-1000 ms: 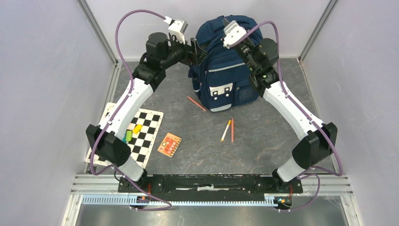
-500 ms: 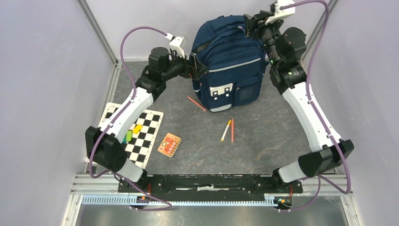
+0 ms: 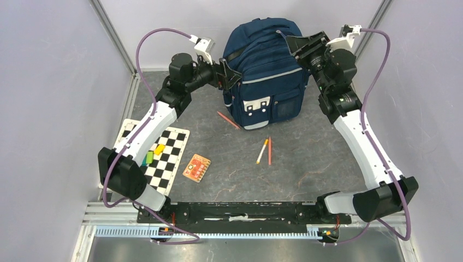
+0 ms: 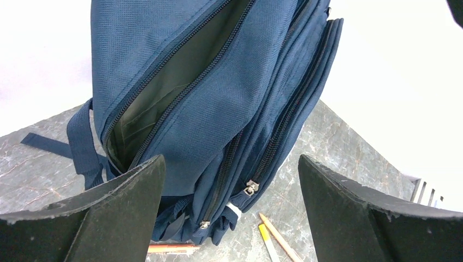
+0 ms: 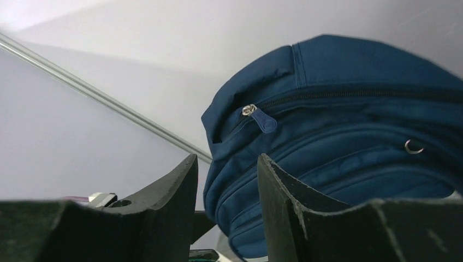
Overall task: Pack the student bag
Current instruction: Zip the student bag at the center of the board.
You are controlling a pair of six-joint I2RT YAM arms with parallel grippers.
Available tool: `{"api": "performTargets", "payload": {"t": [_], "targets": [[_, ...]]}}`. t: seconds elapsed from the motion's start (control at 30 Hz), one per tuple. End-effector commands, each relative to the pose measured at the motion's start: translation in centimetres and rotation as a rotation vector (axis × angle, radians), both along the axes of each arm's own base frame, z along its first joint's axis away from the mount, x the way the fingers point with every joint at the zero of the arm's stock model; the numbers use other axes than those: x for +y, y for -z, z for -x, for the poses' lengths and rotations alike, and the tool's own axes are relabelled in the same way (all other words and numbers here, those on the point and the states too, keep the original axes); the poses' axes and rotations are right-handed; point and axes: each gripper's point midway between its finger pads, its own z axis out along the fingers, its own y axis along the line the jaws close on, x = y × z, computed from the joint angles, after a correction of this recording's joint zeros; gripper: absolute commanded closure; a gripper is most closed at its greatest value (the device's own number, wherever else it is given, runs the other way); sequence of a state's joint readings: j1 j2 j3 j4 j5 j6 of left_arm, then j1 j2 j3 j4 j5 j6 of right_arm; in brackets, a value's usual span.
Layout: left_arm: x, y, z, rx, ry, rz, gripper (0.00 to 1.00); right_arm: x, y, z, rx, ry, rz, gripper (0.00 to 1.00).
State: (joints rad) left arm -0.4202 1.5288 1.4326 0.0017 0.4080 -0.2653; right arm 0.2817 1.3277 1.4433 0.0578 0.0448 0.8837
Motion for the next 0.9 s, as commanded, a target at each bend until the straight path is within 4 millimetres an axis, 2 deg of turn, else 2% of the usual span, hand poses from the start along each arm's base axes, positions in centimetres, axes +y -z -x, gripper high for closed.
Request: {"api": "performTargets", "payload": {"t": [0.0, 0.17, 0.27, 0.43, 0.6, 0.77, 0.87], "targets": [[-0.5, -1.4, -0.2, -0.065, 0.039, 0.017, 0.06, 0.6, -1.3, 0.4, 0.009, -0.045, -0.194, 0.52], [-1.0, -1.0, -0.4, -0.064, 0.062, 0.011, 0.14, 1.3, -1.4, -1.2, 0.016, -0.055, -0.219, 0.54], [-1.2, -0.9, -0.6, -0.064, 0.069, 0.011, 0.19, 1.7, -0.7, -2.3, 0.053, -0.06, -0.227, 0.56], [-1.5, -1.0, -0.8, -0.068, 0.083, 0.015, 0.2, 1.4, 0.4, -2.9, 0.081, -0.022, -0.223, 0.56], [-1.5, -1.1, -0.8, -0.075, 0.085, 0.011, 0.2, 1.2, 0.6, -4.1, 0.069, 0.003, -0.236, 0.56], [-1.4, -1.0, -0.7, -0.088, 0.088, -0.002, 0.21, 1.1, -0.4, -4.8, 0.032, 0.014, -0.238, 0.57], [-1.4, -0.7, -0.8, -0.086, 0.086, -0.011, 0.25, 0.9, -0.9, -5.1, 0.016, 0.027, -0.235, 0.59]]}}
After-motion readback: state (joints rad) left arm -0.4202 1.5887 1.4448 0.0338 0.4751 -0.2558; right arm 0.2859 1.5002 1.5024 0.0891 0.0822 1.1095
